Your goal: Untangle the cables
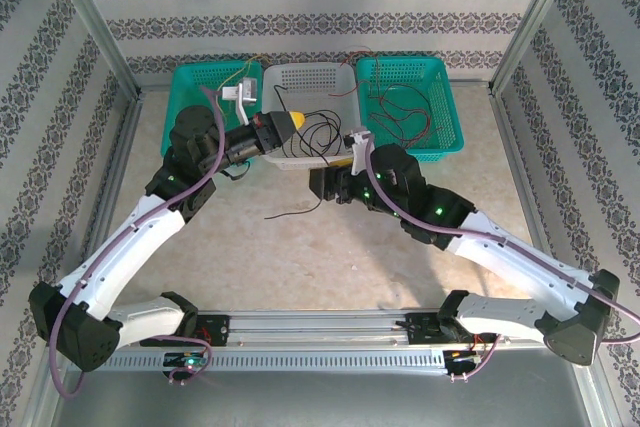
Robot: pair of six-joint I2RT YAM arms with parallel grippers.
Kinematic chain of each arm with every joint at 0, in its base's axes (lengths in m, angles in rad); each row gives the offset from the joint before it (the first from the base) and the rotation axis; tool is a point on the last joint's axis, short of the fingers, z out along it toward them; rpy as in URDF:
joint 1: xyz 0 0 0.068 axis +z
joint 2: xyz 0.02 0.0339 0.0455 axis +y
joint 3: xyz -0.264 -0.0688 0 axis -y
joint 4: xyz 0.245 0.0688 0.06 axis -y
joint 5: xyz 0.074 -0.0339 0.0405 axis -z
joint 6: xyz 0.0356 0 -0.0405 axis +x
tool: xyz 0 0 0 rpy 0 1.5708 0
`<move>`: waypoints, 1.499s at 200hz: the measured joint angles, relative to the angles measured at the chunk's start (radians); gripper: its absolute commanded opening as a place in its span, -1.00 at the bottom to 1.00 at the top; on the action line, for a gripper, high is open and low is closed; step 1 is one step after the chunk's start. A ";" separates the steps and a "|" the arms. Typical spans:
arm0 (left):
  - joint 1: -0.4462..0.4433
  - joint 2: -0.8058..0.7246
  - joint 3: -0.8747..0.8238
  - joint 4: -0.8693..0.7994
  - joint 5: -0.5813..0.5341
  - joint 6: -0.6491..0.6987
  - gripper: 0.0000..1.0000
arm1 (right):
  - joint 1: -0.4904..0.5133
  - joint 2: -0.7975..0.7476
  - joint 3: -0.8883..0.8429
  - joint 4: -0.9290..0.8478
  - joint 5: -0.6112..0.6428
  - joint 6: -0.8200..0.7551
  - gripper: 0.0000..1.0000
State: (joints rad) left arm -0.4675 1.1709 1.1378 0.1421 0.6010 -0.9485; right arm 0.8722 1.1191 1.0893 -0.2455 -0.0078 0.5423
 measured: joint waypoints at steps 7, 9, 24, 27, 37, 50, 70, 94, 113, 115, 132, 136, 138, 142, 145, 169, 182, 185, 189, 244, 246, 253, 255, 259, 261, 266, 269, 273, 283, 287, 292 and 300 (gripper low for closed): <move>0.004 0.001 0.000 0.000 0.002 0.000 -1.00 | 0.000 0.005 0.007 -0.003 0.001 -0.007 0.13; 0.005 0.001 0.000 0.000 0.003 0.000 -1.00 | 0.000 0.006 0.009 -0.004 0.001 -0.009 0.12; 0.012 0.001 0.000 0.000 0.006 0.000 -1.00 | 0.000 0.010 0.011 -0.010 0.003 -0.018 0.08; 0.014 0.001 0.000 0.000 0.006 0.000 -1.00 | 0.000 0.010 0.011 -0.012 0.003 -0.020 0.08; 0.020 0.001 0.000 0.000 0.010 -0.002 -1.00 | 0.000 0.010 0.011 -0.018 0.004 -0.022 0.08; 0.028 0.001 0.000 0.000 0.017 -0.003 -1.00 | 0.000 0.010 0.011 -0.021 0.010 -0.023 0.10; 0.036 0.002 0.002 0.000 0.028 -0.006 -1.00 | 0.000 0.010 0.011 -0.024 0.023 -0.028 0.20; 0.040 0.006 0.010 0.000 0.040 -0.009 -1.00 | -0.003 0.015 0.012 -0.029 0.031 -0.039 0.24; 0.044 0.006 0.011 -0.001 0.053 -0.010 -1.00 | -0.008 0.037 0.027 -0.035 0.034 -0.050 0.16; 0.045 0.006 0.011 -0.001 0.054 -0.011 -1.00 | -0.009 0.040 0.029 -0.036 0.034 -0.052 0.15; 0.045 0.006 0.011 -0.007 0.060 -0.011 -1.00 | -0.013 0.064 0.048 -0.037 0.033 -0.056 0.05; 0.045 0.006 0.011 -0.008 0.061 -0.010 -1.00 | -0.013 0.069 0.053 -0.037 0.033 -0.061 0.00; 0.046 0.006 0.011 -0.009 0.062 -0.011 -1.00 | -0.013 0.071 0.055 -0.037 0.033 -0.059 -0.03; 0.047 0.006 0.011 -0.010 0.063 -0.011 -1.00 | -0.013 0.076 0.058 -0.037 0.033 -0.066 -0.08; 0.049 0.006 0.011 -0.012 0.065 -0.010 -1.00 | -0.013 0.078 0.060 -0.037 0.032 -0.061 -0.12; 0.060 0.006 0.011 -0.026 0.072 -0.010 -1.00 | -0.013 0.085 0.066 -0.040 0.027 -0.074 -0.37; 0.067 0.006 0.011 -0.028 0.072 -0.010 -1.00 | -0.013 0.085 0.067 -0.042 0.022 -0.074 -0.49; 0.070 0.006 0.011 -0.028 0.072 -0.010 -1.00 | -0.013 0.085 0.067 -0.042 0.020 -0.068 -0.52; 0.072 0.005 0.011 -0.029 0.072 -0.010 -1.00 | -0.013 0.084 0.067 -0.043 0.020 -0.072 -0.55; 0.103 -0.001 0.006 -0.030 0.071 -0.011 -1.00 | -0.013 0.075 0.067 -0.042 0.001 -0.060 -1.00; 0.103 -0.001 0.005 -0.030 0.069 -0.011 -1.00 | -0.013 0.074 0.067 -0.043 0.000 -0.063 -1.00; 0.104 -0.004 -0.001 -0.030 0.068 -0.011 -1.00 | -0.013 0.074 0.067 -0.043 -0.001 -0.062 -1.00; 0.105 -0.005 -0.003 -0.030 0.068 -0.011 -0.98 | -0.013 0.073 0.067 -0.043 -0.002 -0.061 -1.00; 0.106 -0.007 -0.006 -0.030 0.068 -0.011 -0.90 | -0.013 0.073 0.067 -0.044 -0.002 -0.060 -1.00; 0.108 -0.008 -0.008 -0.030 0.069 -0.011 -0.84 | -0.013 0.073 0.067 -0.044 -0.002 -0.060 -1.00; 0.109 -0.011 -0.015 -0.030 0.068 -0.011 -0.67 | -0.013 0.073 0.067 -0.045 -0.002 -0.060 -1.00; 0.111 -0.013 -0.018 -0.030 0.068 -0.010 -0.56 | -0.013 0.073 0.067 -0.046 -0.002 -0.060 -1.00; 0.114 -0.015 -0.023 -0.029 0.068 -0.011 -0.41 | -0.013 0.073 0.067 -0.046 -0.002 -0.060 -1.00; 0.118 -0.019 -0.033 -0.030 0.067 -0.010 -0.12 | -0.013 0.073 0.067 -0.051 -0.001 -0.055 -1.00; 0.120 -0.020 -0.037 -0.030 0.065 -0.013 -0.04 | -0.013 0.073 0.067 -0.053 -0.001 -0.055 -1.00; 0.121 -0.021 -0.040 -0.031 0.064 -0.011 0.04 | -0.013 0.073 0.067 -0.056 -0.001 -0.051 -1.00; 0.123 -0.022 -0.044 -0.034 0.060 -0.008 0.10 | -0.013 0.073 0.067 -0.062 -0.001 -0.048 -1.00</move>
State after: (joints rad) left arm -0.3443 1.1488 1.0935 0.1085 0.6609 -0.9565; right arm 0.8593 1.1919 1.1564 -0.3073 -0.0086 0.4938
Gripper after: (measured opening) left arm 0.495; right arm 0.057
